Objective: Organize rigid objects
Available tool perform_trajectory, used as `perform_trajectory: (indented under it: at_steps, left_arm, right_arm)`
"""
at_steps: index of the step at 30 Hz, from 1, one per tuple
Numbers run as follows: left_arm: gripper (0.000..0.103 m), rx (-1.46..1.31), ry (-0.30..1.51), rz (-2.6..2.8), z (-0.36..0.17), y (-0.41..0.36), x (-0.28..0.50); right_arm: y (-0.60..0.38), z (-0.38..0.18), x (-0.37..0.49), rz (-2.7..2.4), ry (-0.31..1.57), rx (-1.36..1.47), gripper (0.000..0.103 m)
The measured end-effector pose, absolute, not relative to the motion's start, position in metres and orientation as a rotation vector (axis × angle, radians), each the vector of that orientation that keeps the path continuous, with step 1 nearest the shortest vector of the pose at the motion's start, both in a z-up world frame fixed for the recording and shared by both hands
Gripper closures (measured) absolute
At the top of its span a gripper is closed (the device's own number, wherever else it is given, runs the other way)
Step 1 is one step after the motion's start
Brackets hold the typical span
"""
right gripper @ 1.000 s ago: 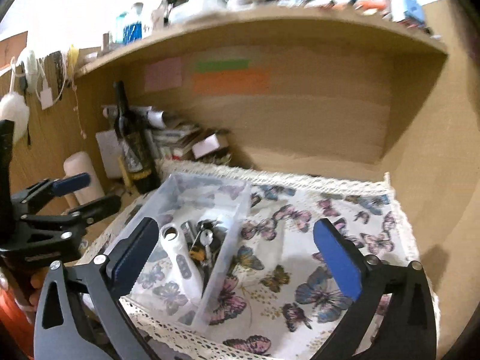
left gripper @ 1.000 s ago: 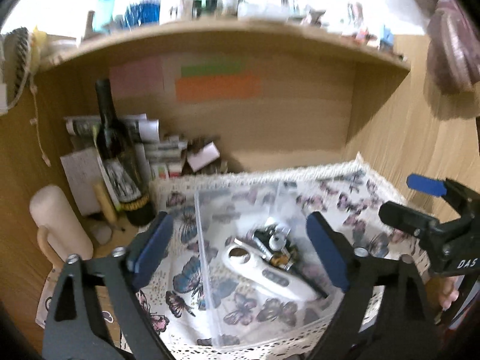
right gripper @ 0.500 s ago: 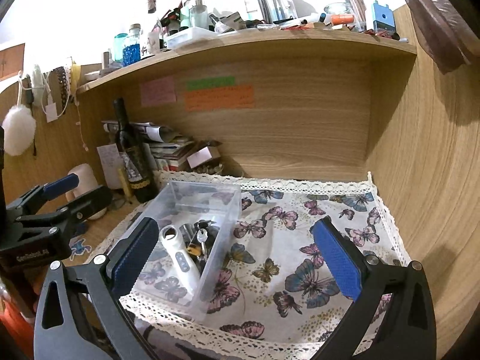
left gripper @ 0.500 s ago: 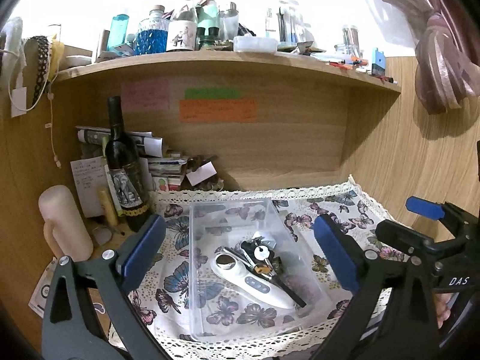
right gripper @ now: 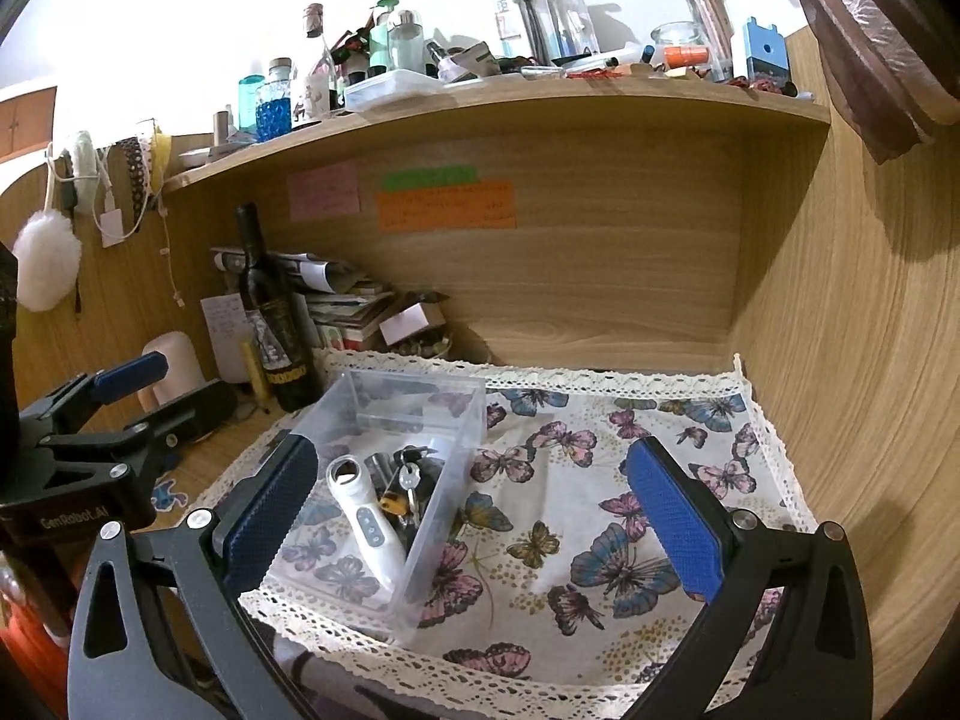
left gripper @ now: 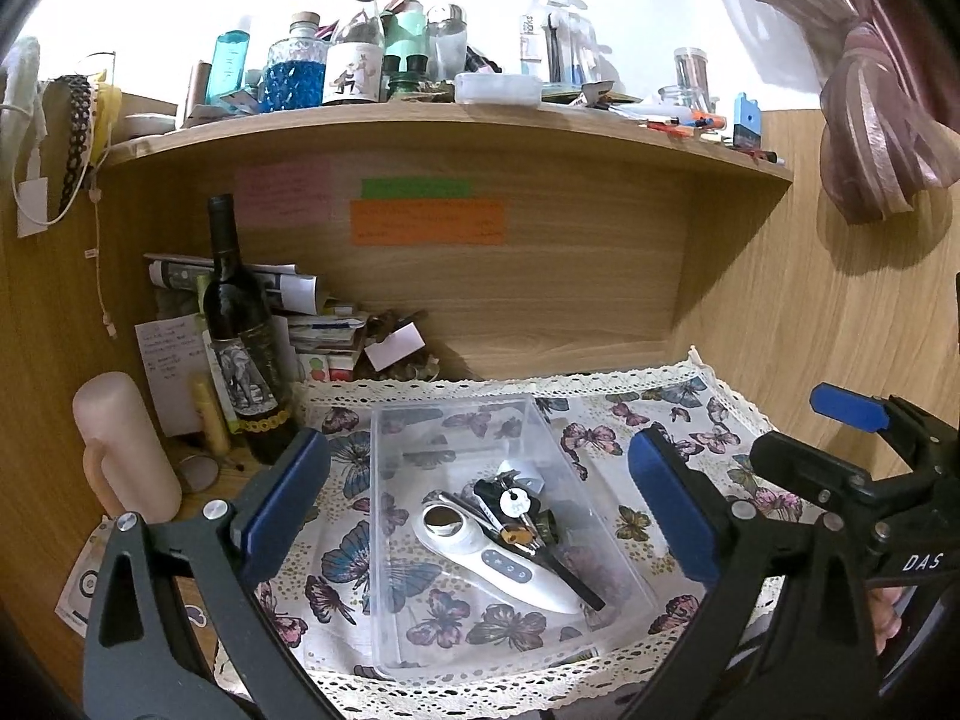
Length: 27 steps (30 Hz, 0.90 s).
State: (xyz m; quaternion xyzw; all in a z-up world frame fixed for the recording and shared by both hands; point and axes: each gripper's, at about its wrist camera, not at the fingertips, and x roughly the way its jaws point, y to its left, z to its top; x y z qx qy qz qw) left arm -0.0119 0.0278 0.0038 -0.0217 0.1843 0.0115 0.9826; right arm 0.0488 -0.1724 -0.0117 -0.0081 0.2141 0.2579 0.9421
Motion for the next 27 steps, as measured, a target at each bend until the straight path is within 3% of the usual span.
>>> perform_trajectory:
  at_steps: [27]
  left_arm:
    - [0.002,-0.064,0.396,0.011,-0.0011,0.0331,-0.004]
  right_arm:
    - [-0.172,-0.0122,0.0526,0.517,0.448,0.001,0.0]
